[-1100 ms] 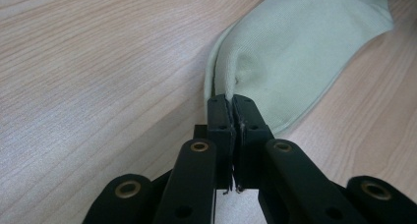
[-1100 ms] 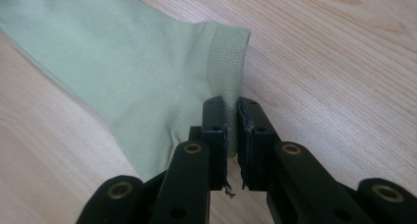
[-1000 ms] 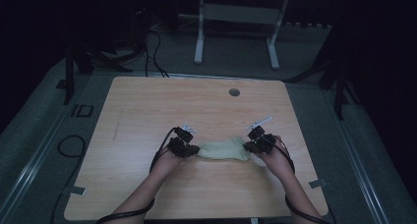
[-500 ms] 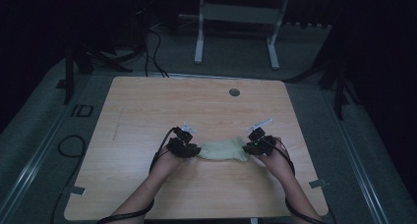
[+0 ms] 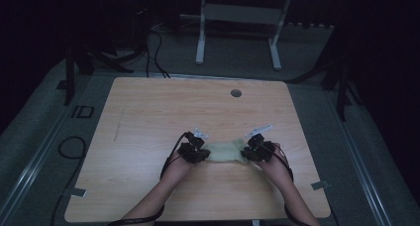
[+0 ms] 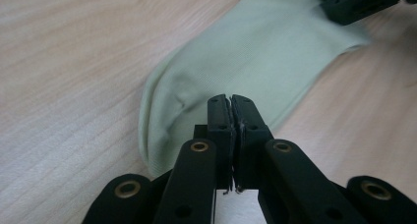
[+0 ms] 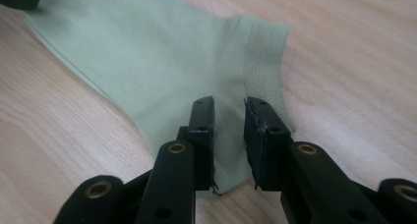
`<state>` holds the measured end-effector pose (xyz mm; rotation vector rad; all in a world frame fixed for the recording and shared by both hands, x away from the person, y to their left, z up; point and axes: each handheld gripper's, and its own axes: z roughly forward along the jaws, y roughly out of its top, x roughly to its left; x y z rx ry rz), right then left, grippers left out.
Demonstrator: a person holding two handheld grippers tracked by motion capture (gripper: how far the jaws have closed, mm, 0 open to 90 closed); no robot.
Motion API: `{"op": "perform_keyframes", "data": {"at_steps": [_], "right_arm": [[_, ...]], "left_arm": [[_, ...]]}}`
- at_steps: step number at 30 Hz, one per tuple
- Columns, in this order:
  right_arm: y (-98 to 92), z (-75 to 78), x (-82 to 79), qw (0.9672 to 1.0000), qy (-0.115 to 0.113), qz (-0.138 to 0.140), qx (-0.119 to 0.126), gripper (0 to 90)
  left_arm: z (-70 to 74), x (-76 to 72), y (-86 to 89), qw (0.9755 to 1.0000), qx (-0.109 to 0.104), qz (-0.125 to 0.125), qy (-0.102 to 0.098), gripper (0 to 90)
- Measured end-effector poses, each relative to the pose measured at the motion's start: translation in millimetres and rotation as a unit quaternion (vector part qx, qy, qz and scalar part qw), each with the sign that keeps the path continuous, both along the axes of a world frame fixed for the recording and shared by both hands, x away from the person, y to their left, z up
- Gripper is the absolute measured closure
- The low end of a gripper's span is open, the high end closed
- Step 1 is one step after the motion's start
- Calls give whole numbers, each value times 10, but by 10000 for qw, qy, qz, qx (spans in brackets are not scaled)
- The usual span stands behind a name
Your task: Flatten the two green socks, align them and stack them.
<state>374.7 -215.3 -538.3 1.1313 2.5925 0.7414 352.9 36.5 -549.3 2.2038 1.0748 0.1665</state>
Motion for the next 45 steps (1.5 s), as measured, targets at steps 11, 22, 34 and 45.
{"op": "perform_keyframes", "data": {"at_steps": [11, 22, 34, 45], "right_arm": [[220, -35, 103, 9999, -48, 79, 54, 732], [500, -38, 232, 9998, -67, 172, 36, 730], [528, 126, 196, 9993, -67, 224, 275, 513], [348, 289, 14, 9975, -268, 370, 540, 267]], "left_arm": [[-31, 91, 227, 9997, 108, 210, -13, 869], [-22, 192, 434, 9990, 189, 414, 8, 869], [144, 113, 462, 9995, -19, 229, -231, 751], [181, -79, 525, 9990, -232, 46, -392, 230]]}}
